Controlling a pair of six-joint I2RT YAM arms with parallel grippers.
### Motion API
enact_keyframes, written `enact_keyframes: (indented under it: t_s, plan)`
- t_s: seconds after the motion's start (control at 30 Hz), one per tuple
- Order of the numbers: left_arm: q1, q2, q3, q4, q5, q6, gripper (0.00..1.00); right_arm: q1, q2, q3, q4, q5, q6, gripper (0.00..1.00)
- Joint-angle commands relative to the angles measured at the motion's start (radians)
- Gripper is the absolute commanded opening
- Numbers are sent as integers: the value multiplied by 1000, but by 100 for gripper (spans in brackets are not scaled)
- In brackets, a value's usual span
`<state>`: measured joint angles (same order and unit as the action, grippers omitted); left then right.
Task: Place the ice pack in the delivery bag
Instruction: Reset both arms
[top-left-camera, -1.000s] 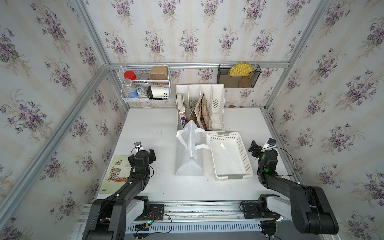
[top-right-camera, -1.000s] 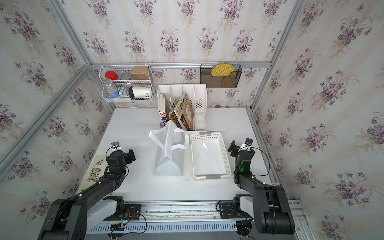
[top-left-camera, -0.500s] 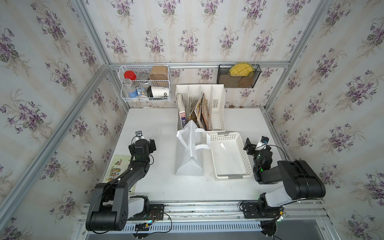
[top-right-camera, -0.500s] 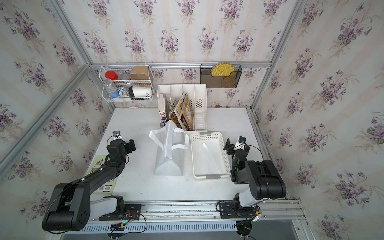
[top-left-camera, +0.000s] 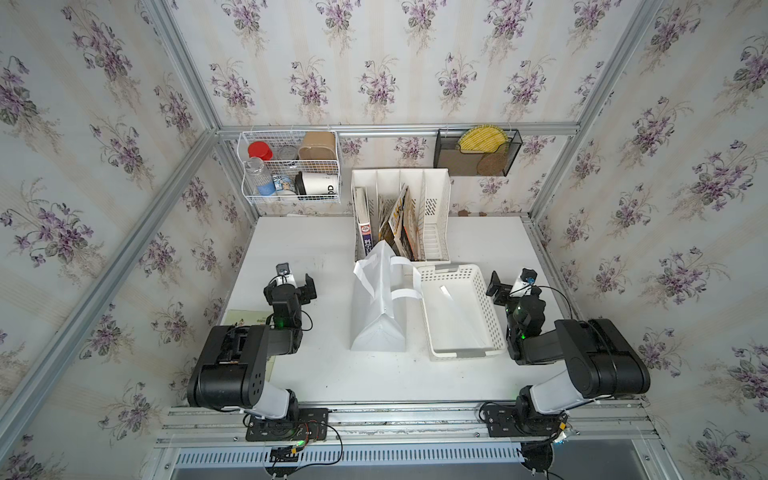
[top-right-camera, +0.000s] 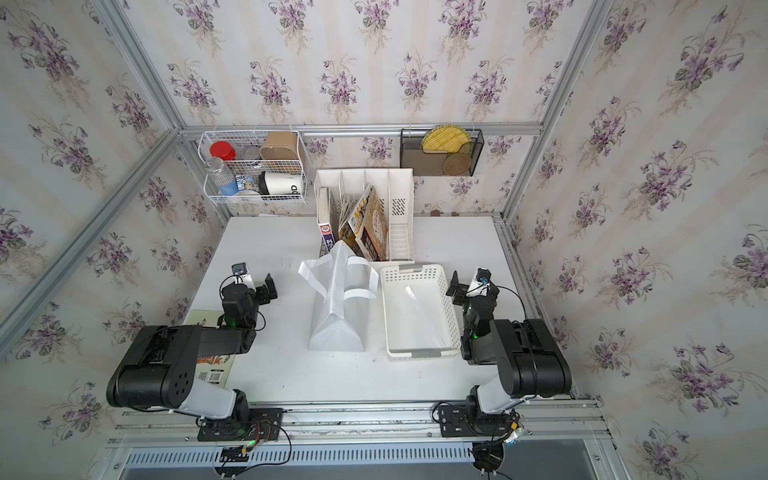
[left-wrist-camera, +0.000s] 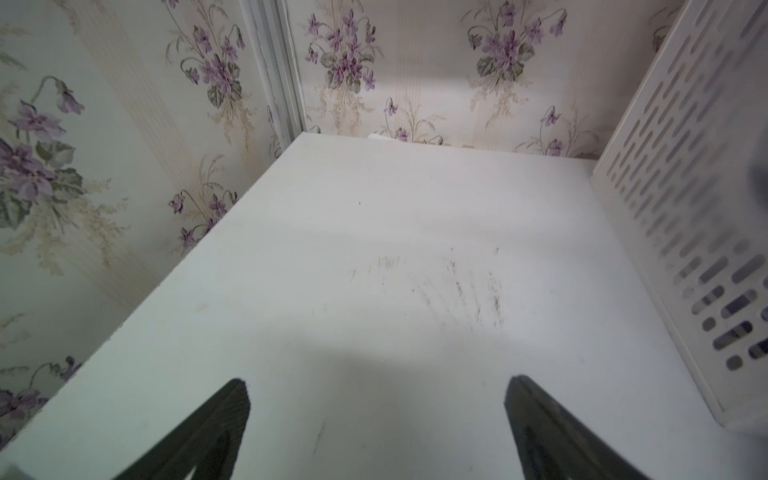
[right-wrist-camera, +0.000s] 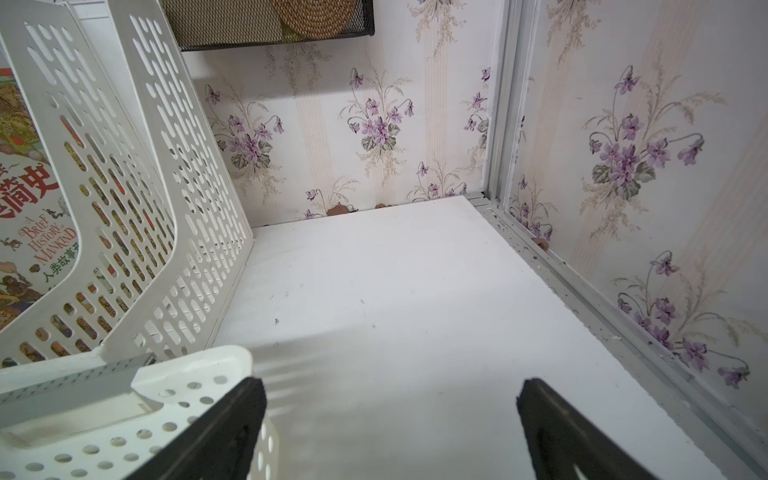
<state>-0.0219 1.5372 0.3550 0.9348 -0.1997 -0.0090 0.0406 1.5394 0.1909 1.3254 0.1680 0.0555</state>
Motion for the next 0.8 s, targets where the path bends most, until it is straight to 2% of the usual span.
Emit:
enact_keyframes:
  t_s: [0.0, 0.1, 0.77]
  plan:
    - [-6, -12, 31, -67, 12, 14, 100, 2, 2, 3, 23, -2, -3, 100]
    - [-6, 11, 14, 15, 14, 24, 100, 2, 0, 1, 24, -1, -2, 100]
    - [-7, 7, 10, 12, 20, 27, 100, 2, 1, 24, -3, -86, -38, 100]
